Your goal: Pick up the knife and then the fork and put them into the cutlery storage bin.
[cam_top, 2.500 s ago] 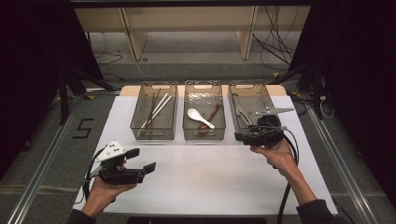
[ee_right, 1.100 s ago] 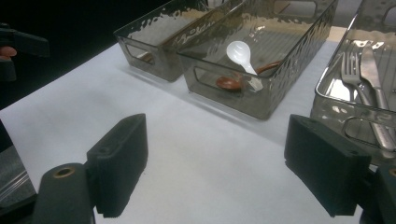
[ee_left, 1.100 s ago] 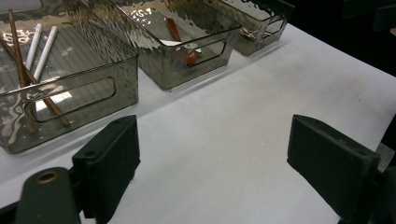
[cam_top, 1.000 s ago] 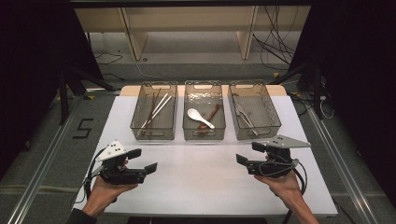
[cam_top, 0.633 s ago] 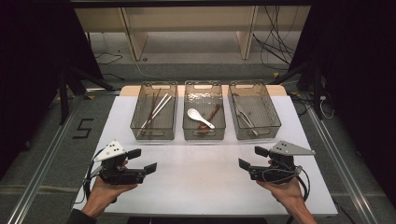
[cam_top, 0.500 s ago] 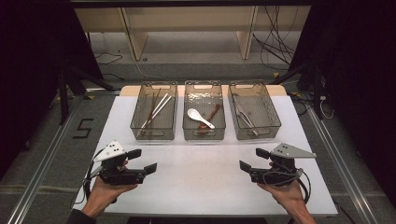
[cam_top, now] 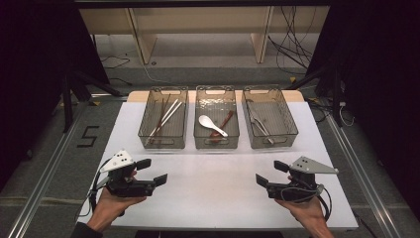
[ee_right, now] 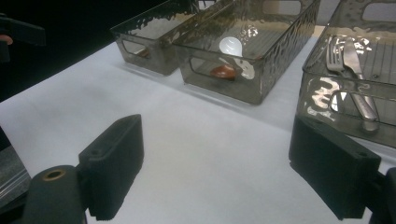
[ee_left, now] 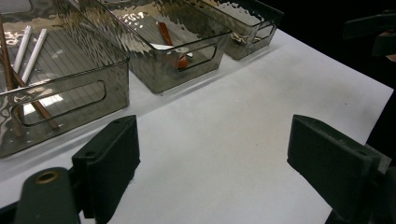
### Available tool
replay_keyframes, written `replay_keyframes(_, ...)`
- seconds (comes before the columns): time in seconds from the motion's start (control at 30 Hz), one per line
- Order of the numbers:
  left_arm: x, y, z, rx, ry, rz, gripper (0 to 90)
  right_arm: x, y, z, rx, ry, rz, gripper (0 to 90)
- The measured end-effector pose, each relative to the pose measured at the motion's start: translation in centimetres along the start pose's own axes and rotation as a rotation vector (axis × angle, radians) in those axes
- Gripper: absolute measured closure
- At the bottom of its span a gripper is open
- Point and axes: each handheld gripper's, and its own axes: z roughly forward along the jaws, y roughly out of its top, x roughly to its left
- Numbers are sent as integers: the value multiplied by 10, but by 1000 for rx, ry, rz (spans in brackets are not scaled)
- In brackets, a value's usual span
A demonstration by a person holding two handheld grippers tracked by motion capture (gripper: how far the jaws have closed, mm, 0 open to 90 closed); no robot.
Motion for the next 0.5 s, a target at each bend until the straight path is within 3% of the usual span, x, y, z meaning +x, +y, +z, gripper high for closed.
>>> replay_keyframes(0.5,0,0,1,4,-2,3,162,1,1,2,3,-2,-14,181)
